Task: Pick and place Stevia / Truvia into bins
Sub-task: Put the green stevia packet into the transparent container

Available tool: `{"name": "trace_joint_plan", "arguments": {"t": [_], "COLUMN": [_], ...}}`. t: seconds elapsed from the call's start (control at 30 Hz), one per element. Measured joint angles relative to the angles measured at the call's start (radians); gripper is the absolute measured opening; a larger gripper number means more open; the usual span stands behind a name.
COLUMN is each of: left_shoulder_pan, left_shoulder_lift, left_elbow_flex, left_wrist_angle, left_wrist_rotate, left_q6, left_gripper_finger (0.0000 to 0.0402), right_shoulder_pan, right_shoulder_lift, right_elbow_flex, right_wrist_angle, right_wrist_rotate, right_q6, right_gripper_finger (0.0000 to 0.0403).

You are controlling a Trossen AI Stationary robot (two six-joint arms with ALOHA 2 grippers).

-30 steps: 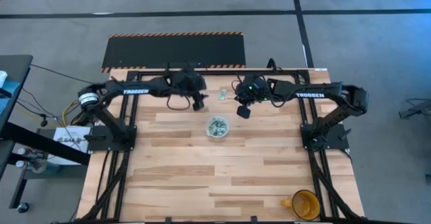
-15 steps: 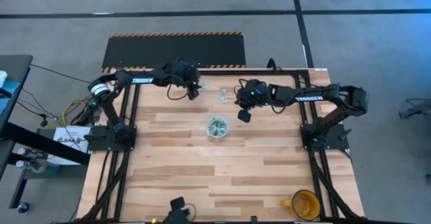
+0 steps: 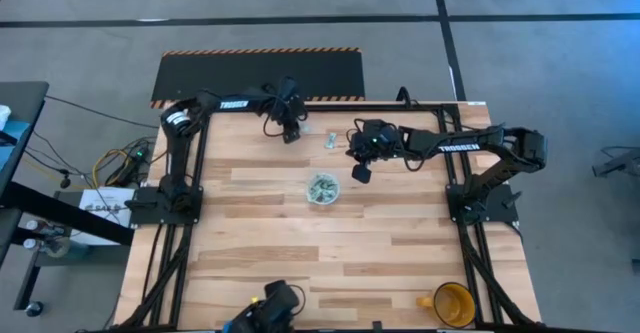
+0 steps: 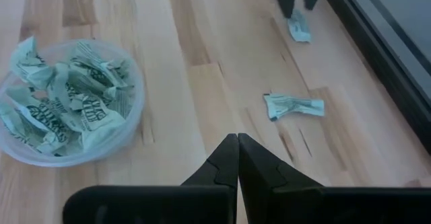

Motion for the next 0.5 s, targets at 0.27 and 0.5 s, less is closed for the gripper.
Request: {"name": "trace_joint_plan", "arguments": {"t": [0.27,0.5], "left_shoulder_pan": [-0.003,-0.008], "left_shoulder_lift": [0.078,0.079], "left_elbow_flex": [0.086,0.088], "left_wrist_angle": [-0.077,-0.087], "left_wrist_rotate": [-0.053,-0.072], "left_q6": [0.017,0.017], "left_gripper_finger": [0.0159,0.0147], "right_shoulder_pan": [0.001,0.001], "right_shoulder_lift": [0.000,0.000], "right_elbow_flex": [0.000,0.001], "right_wrist_angle": [0.000,0.003], "right_wrist_rotate": [0.000,0.000], "right_q6": [0.000,0.000], "right_gripper_finger": [0.0000,0.0000]}}
